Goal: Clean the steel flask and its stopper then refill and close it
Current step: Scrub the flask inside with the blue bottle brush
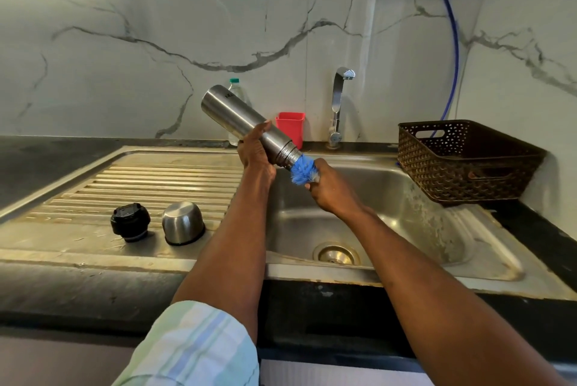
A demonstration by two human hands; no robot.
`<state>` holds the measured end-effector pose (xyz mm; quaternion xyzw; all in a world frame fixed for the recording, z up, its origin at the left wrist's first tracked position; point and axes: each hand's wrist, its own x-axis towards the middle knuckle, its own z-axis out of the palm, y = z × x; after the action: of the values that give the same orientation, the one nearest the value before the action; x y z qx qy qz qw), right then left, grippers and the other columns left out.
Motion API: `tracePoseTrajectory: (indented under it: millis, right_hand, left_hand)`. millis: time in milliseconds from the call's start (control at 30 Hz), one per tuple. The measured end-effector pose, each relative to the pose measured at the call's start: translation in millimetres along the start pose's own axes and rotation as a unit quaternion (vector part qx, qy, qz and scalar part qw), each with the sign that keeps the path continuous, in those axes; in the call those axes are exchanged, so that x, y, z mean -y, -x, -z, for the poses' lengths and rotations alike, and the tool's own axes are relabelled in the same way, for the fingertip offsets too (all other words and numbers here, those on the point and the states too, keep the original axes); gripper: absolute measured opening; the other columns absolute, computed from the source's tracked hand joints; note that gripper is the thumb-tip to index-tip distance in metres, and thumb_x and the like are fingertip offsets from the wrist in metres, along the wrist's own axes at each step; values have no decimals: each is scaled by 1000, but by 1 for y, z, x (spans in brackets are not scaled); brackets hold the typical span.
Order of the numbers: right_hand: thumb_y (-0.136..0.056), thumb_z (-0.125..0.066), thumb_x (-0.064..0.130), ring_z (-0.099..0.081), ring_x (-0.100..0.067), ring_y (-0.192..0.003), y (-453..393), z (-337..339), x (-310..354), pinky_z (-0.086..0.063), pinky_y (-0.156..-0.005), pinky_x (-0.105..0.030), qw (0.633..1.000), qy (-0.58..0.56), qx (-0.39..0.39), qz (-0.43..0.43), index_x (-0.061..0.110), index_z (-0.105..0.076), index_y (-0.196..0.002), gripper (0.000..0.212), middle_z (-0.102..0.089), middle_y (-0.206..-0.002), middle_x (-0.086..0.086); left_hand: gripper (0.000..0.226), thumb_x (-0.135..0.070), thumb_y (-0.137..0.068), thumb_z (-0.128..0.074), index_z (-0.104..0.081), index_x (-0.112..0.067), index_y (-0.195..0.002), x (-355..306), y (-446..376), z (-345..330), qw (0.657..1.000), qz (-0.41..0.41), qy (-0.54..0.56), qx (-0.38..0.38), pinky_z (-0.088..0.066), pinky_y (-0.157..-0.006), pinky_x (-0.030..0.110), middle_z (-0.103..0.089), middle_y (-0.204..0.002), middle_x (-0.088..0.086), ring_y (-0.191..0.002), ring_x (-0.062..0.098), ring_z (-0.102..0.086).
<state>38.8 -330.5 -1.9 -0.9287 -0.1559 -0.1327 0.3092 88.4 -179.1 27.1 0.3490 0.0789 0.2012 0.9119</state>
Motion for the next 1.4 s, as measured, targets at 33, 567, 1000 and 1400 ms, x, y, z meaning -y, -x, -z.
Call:
tracePoseTrajectory:
  millis: [33, 567, 1000, 1400]
  right_hand:
    - [-91, -62, 20, -61, -33, -96, 0, -1, 0, -49, -76, -38, 1000, 0, 1, -1, 13, -46, -126, 40, -65, -112, -13]
    - [-80, -74, 26, -60, -28, -98, -2, -2, -4, -50, -79, -36, 999, -32, 10, -41, 15, -45, -125, 55, -62, -119, -11]
    - [-90, -60, 19, -62, -28, -97, -3, -3, 11, -48, -78, -33, 999, -41, -26, 15, 13, -59, -120, 31, -66, -113, -10]
    - [-94, -61, 39, -63, -21, -99, -4, 19, -1, -39, -76, -26, 978, -148, -144, 4, 18, -64, -119, 33, -69, -110, -2]
  left_hand:
    - [55, -6, -66, -81, -56, -5, -115, 0, -1, 1, 1000, -2, 9, -7, -58, -82, 58, -68, -102, 16, -94, 37, -68]
    - [78, -12, -55, -84, -54, -1, -127, 6, 6, -1, 999, -24, 38, -10, -57, -82, 60, -68, -100, 16, -85, 33, -68]
    - [59, -9, -64, -81, -57, 0, -117, -6, 3, -3, 1000, -19, 18, -13, -59, -79, 55, -68, -94, 17, -82, 35, -68]
    - [54, -32, -67, -84, -59, -7, -108, -29, -11, 14, 999, 5, -4, 41, -57, -63, 38, -62, -82, 13, -66, 28, -63]
